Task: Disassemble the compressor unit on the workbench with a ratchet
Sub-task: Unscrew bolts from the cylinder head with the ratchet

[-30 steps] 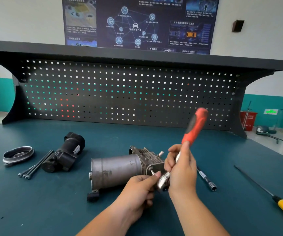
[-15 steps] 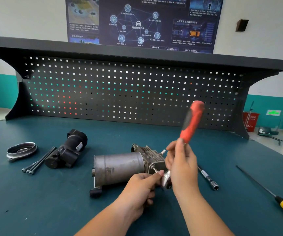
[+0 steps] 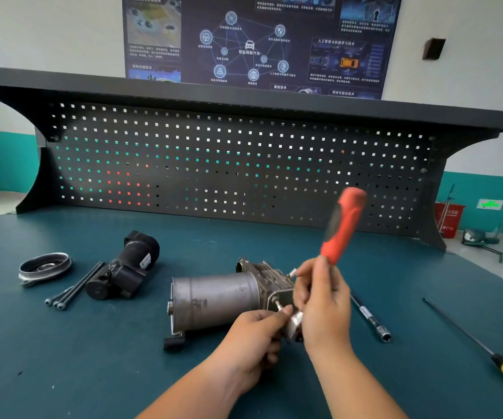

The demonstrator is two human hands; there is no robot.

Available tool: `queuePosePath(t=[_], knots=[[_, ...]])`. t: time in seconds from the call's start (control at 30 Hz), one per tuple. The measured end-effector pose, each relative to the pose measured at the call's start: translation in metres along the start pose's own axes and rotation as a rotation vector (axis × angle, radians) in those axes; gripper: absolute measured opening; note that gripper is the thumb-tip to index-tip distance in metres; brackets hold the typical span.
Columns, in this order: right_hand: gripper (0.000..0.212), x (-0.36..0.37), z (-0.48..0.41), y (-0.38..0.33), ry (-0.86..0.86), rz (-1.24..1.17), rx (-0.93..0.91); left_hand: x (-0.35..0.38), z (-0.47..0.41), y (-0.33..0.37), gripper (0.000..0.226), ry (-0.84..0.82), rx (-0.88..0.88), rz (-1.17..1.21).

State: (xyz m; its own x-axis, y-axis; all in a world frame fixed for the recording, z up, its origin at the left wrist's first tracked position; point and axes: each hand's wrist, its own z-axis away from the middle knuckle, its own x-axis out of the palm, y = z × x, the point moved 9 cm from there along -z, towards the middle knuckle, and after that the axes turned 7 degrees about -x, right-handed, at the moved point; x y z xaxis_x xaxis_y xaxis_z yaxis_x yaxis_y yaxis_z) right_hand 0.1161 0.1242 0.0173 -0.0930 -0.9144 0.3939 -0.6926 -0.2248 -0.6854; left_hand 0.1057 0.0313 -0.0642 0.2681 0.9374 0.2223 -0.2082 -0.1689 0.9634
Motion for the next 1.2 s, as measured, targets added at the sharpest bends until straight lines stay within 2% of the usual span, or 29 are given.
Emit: queuePosePath(t=[0.17, 0.23, 0.3, 0.47, 0.57, 0.67, 0.77, 0.87, 0.9, 0.97, 1.1, 1.2], knots=[[0.044, -0.046, 0.005, 0.046, 0.488, -0.214, 0.429, -0.002, -0.002, -0.001, 0.038, 0.043, -0.012, 0.038], [0.042, -0.052, 0.012, 0.059, 0.578, -0.308, 0.518, 0.000, -0.003, -0.001, 0.031, 0.045, -0.017, 0.018], [0.040, -0.053, 0.011, 0.060, 0.563, -0.286, 0.505, 0.000, -0.002, -0.002, 0.030, 0.054, -0.034, -0.001], [0.036, -0.035, -0.008, 0.021, 0.322, -0.015, 0.195, -0.006, 0.001, -0.004, 0.033, 0.074, -0.052, -0.005], [0.035, -0.009, -0.009, 0.000, 0.071, 0.104, -0.005, -0.007, 0.000, -0.003, 0.036, 0.069, -0.031, 0.007], [0.031, 0.017, 0.001, -0.019, -0.206, 0.345, -0.263, -0.007, -0.002, -0.004, 0.040, 0.058, -0.016, -0.023], [0.036, 0.049, 0.021, -0.027, -0.505, 0.560, -0.509, -0.006, -0.001, 0.000, 0.012, 0.049, 0.027, -0.055], [0.036, 0.059, 0.028, -0.024, -0.585, 0.595, -0.546, -0.007, 0.000, 0.002, 0.009, 0.052, 0.051, -0.076], [0.036, 0.055, 0.025, -0.024, -0.546, 0.568, -0.518, -0.005, 0.000, 0.001, 0.009, 0.041, 0.041, -0.067], [0.030, 0.038, 0.016, -0.022, -0.389, 0.457, -0.406, -0.004, 0.000, -0.002, 0.028, 0.027, 0.013, -0.047], [0.033, -0.003, 0.003, 0.002, 0.057, 0.000, -0.001, 0.000, -0.001, -0.001, 0.055, -0.004, -0.004, 0.009], [0.035, -0.036, 0.001, 0.026, 0.391, -0.156, 0.217, 0.002, -0.002, -0.001, 0.056, -0.004, -0.006, 0.039]])
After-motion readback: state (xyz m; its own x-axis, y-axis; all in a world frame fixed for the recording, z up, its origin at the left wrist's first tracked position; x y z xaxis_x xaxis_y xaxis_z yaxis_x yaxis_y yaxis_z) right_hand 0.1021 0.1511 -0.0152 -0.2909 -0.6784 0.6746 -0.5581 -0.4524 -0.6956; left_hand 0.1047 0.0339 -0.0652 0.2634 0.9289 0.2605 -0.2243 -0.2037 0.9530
